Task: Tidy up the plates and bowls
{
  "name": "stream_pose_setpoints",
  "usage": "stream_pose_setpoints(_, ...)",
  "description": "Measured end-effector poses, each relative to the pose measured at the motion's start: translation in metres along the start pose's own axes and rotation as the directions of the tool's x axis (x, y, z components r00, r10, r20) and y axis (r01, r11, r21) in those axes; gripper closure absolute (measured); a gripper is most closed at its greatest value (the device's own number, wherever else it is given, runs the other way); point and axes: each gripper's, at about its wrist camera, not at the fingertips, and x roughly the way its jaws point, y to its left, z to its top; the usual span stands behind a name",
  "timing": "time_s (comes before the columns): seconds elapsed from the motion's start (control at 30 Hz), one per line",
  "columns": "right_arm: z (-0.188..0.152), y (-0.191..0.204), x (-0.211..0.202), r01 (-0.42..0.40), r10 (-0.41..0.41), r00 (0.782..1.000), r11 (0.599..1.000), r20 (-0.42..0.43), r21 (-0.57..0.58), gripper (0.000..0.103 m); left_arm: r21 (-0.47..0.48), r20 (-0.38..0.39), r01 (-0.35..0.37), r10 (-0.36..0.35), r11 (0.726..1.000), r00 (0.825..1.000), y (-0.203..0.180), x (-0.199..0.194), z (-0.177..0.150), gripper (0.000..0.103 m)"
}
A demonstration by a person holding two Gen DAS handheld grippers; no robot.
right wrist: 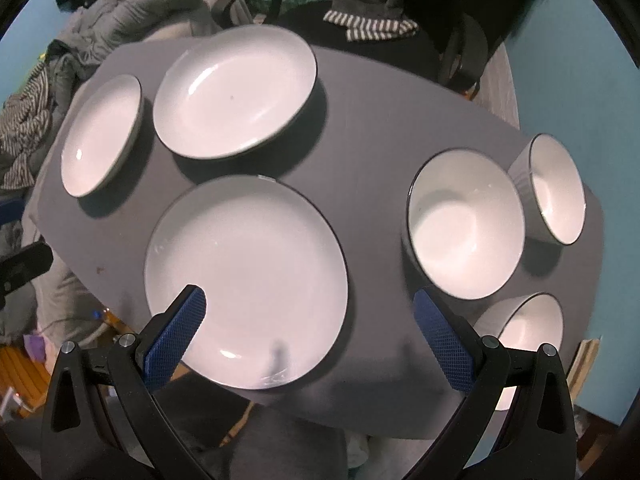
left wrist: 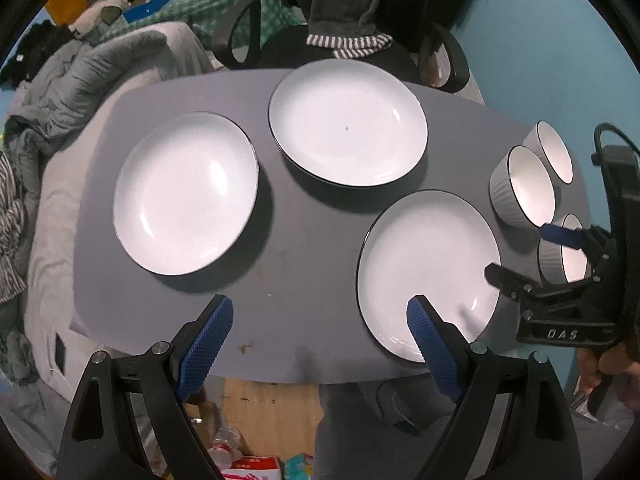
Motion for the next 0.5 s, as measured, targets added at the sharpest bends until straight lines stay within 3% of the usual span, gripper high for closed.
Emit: stream_pose_setpoints(0.5,-0.011,-0.008,0.030,-0.065,0.068,0.997,0.996,-0.038,0.068,0.004,0.015,-0.054,0.027,-0.026,1.000,0.998,0.000,0.040,-0.003,0.013)
